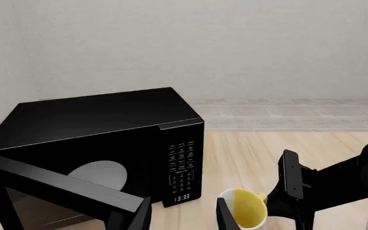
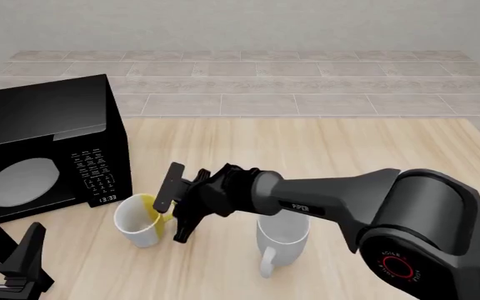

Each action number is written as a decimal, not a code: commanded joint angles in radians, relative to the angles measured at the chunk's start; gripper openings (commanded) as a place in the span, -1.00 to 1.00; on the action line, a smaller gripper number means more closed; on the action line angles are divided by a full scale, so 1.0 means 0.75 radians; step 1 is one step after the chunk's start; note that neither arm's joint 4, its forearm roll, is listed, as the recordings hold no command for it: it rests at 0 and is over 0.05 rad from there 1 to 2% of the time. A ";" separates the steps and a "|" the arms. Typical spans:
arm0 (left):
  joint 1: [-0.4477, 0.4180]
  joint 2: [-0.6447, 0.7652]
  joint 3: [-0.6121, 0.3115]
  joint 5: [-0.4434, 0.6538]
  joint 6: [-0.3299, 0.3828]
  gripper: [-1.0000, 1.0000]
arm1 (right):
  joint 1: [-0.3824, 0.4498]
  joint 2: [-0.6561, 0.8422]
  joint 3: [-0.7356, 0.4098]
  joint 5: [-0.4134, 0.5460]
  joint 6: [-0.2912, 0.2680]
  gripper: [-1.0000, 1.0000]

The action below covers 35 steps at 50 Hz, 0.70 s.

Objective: Put the yellow and white mug to the front of the white mug.

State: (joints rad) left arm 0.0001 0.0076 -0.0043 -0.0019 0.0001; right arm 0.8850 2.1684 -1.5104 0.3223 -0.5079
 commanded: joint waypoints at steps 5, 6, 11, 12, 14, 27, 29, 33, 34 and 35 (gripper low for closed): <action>0.000 0.000 0.000 0.000 0.000 1.00 | -0.007 -0.099 0.061 -0.021 -0.006 -1.00; 0.000 0.000 0.000 0.000 0.000 1.00 | -0.009 -0.106 0.064 -0.022 -0.008 -1.00; 0.000 0.000 0.000 0.000 0.000 1.00 | -0.023 -0.139 0.079 -0.026 -0.013 -1.00; 0.000 0.000 0.000 0.000 0.001 1.00 | -0.025 -0.146 0.082 -0.026 -0.013 -1.00; 0.000 0.000 0.000 0.000 0.000 1.00 | -0.029 -0.161 0.088 -0.029 -0.012 -1.00; 0.000 0.000 0.000 0.000 0.000 1.00 | -0.076 -0.259 0.111 -0.015 -0.010 -1.00; 0.000 0.000 0.000 0.000 0.000 1.00 | -0.081 -0.267 0.116 -0.014 -0.012 -1.00; 0.000 0.000 0.000 0.000 0.000 1.00 | -0.096 -0.294 0.123 -0.010 -0.005 -1.00; 0.000 0.000 0.000 0.000 0.000 1.00 | -0.098 -0.297 0.125 -0.009 -0.005 -1.00; 0.000 0.000 0.000 0.000 0.000 1.00 | -0.104 -0.302 0.125 -0.005 -0.002 -1.00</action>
State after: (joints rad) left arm 0.0001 0.0077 -0.0043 -0.0019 0.0001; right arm 0.8311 1.9881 -1.4272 0.3122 -0.5193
